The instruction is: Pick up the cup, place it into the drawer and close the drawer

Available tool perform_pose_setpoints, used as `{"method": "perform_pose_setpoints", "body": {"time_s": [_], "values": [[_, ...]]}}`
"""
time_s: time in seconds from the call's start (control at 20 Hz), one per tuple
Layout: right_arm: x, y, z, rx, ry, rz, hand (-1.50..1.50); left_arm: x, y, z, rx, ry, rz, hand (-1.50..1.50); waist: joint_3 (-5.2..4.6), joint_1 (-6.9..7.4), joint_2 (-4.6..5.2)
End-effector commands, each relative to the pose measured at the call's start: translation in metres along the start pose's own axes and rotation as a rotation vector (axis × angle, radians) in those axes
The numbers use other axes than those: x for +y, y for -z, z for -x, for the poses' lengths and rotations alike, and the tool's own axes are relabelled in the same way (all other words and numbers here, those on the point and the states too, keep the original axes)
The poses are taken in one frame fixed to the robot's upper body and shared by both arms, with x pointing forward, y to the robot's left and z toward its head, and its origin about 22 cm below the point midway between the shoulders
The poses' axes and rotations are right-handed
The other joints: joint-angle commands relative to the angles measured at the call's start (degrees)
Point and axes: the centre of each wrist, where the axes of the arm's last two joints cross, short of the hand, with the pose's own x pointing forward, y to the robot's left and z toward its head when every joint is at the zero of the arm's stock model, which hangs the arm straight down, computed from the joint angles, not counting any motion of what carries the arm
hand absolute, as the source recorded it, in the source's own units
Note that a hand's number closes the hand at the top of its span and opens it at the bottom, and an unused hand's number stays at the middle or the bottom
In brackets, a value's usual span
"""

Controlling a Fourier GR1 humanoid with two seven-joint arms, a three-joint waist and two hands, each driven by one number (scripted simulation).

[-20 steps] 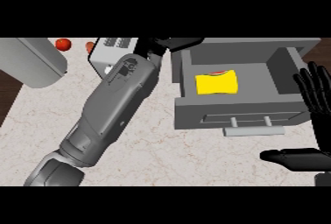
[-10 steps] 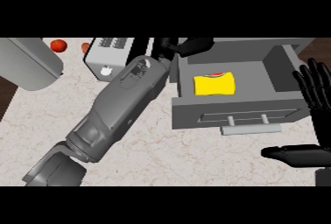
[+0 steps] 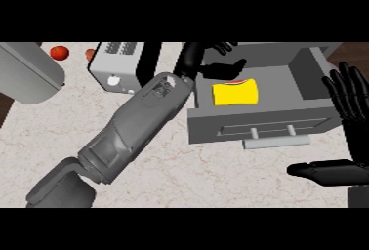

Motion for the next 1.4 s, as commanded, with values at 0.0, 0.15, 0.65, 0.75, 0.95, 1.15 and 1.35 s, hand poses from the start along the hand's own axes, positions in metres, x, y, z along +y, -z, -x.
{"method": "perform_pose_setpoints", "body": {"time_s": [0.0, 0.15, 0.65, 0.75, 0.95, 1.15, 1.35], "values": [[0.001, 0.001, 0.003, 0.001, 0.013, -0.004, -1.50, -0.006, -0.005, 0.008, 0.041, 0.089, 0.004, -1.50, 0.02, -0.73, 0.19], [0.000, 0.012, -0.005, -0.022, 0.001, -0.002, -1.50, -0.007, -0.015, 0.022, 0.034, 0.123, 0.003, -1.50, -0.01, -0.73, 0.27], [0.000, 0.008, -0.005, -0.031, 0.207, -0.126, 1.50, -0.020, -0.003, -0.018, -0.143, -0.014, -0.050, -1.50, -0.03, 0.39, -0.06], [-0.007, -0.004, -0.016, -0.043, 0.164, -0.150, 1.50, -0.018, 0.001, -0.025, -0.154, -0.071, -0.054, -1.50, -0.05, 1.26, -0.39], [-0.019, -0.013, -0.027, -0.037, -0.005, -0.287, 1.50, -0.013, 0.008, -0.033, -0.134, -0.105, -0.091, -1.50, -0.05, 2.40, -0.58], [-0.025, -0.022, -0.036, 0.033, -0.101, -0.321, 1.50, -0.003, 0.002, -0.032, -0.126, -0.137, -0.111, -1.50, -0.09, 4.16, -1.13], [-0.012, -0.023, -0.037, 0.053, -0.230, -0.317, 1.50, 0.028, 0.001, -0.042, -0.129, -0.169, -0.125, -1.50, -0.09, 5.15, -1.30]]}}
